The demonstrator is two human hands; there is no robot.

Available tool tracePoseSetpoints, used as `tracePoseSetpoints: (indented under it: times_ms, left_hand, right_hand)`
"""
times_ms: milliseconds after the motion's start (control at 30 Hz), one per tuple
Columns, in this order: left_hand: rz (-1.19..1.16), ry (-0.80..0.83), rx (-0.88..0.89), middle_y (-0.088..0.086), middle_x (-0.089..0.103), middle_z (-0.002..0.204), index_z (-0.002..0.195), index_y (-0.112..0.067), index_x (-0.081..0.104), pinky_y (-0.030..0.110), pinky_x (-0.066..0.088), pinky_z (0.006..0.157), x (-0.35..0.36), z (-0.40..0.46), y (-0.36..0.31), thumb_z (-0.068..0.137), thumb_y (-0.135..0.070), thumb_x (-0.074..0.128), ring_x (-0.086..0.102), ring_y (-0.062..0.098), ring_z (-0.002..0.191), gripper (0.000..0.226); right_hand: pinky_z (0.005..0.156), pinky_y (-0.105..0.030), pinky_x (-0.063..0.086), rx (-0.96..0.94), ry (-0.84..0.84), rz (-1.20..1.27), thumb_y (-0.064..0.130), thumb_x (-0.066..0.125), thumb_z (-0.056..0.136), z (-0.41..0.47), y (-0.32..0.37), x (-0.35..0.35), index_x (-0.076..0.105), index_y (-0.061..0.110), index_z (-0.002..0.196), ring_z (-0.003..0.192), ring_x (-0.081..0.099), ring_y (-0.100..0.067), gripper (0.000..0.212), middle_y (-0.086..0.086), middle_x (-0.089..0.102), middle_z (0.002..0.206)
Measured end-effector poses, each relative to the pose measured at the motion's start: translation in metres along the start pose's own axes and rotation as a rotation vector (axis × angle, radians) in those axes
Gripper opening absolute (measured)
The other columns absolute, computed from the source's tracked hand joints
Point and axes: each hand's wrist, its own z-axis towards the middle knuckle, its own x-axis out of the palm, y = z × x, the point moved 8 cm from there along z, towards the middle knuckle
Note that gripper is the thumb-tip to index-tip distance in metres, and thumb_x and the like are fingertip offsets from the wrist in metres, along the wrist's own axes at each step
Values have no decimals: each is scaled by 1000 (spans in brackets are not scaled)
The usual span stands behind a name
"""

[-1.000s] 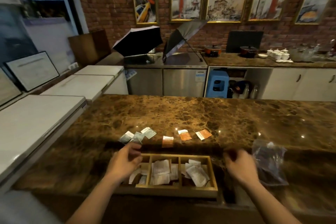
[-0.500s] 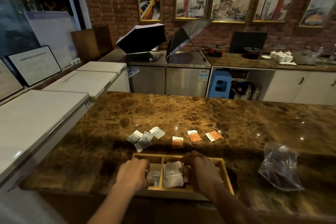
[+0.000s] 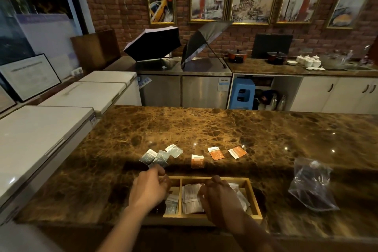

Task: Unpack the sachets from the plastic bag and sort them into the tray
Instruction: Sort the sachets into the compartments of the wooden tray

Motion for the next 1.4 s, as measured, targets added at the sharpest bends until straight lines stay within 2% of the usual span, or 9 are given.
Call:
tracePoseSetpoints:
  times_ms: [67,233,367,500,633,733,933,1167,1400]
  left_hand:
    - [-195,34,3,-17,59,92,116,-37,52,29,55,73,3,3,-5,91,-19,67,60,6,87,34]
    - [-375,123,61,-9,66,100,101,-41,56,41,63,71,17,0,-27,89,-11,70,67,12,91,35]
    - [-314,155,102,-13,65,103,91,-39,65,35,62,74,34,-6,-43,89,-13,69,65,8,93,27]
    - [-190,165,130,-17,62,104,102,-38,63,23,54,77,49,-10,-57,87,-14,72,59,5,99,30]
    - [-62,174,159,-18,66,107,105,-44,58,32,58,82,59,-14,-67,81,-16,77,61,6,102,42]
    - [51,164,162,-17,63,112,106,-49,54,33,56,85,64,-17,-65,75,-24,81,58,6,103,48]
    - [351,105,403,-13,48,137,125,-41,56,31,35,106,71,-26,-79,84,-38,70,39,12,127,43]
    - [361,210,475,-15,52,133,122,-42,59,32,37,104,79,-29,-90,89,-37,66,46,12,124,35]
    - [280,121,497,-17,58,122,117,-39,58,25,37,94,75,-28,-104,92,-41,60,47,5,111,25]
  right_hand:
    - [115,-41,35,-25,13,-34,32,48,104,-1,1,1,60,21,134,138,38,-24,34,-3,54,145]
    - [113,-37,38,-37,-14,69,27,54,102,-7,-4,-3,63,25,133,135,42,-20,32,-1,55,144]
    - [114,-34,40,42,-82,211,25,67,96,-17,-24,-16,57,25,139,136,44,-18,45,-1,48,149]
    - [105,-24,44,138,-236,321,24,58,100,-29,-54,-32,63,33,129,126,50,-8,31,10,58,138]
    - [90,-24,54,258,-312,384,20,63,96,-39,-92,-34,68,35,117,111,61,-5,26,12,67,123]
    - [89,-30,57,312,-326,393,19,59,96,-45,-113,-33,70,33,117,109,64,-8,28,9,71,119]
    - [83,-34,60,278,-238,476,27,65,94,-53,-126,-23,71,34,111,99,67,-7,20,11,73,111]
    - [98,-31,54,207,-32,419,28,73,92,-47,-119,-10,61,40,132,119,60,-13,44,7,60,135]
    - [103,-38,53,34,24,288,25,69,93,-31,-91,-10,45,46,145,132,53,-21,61,4,57,144]
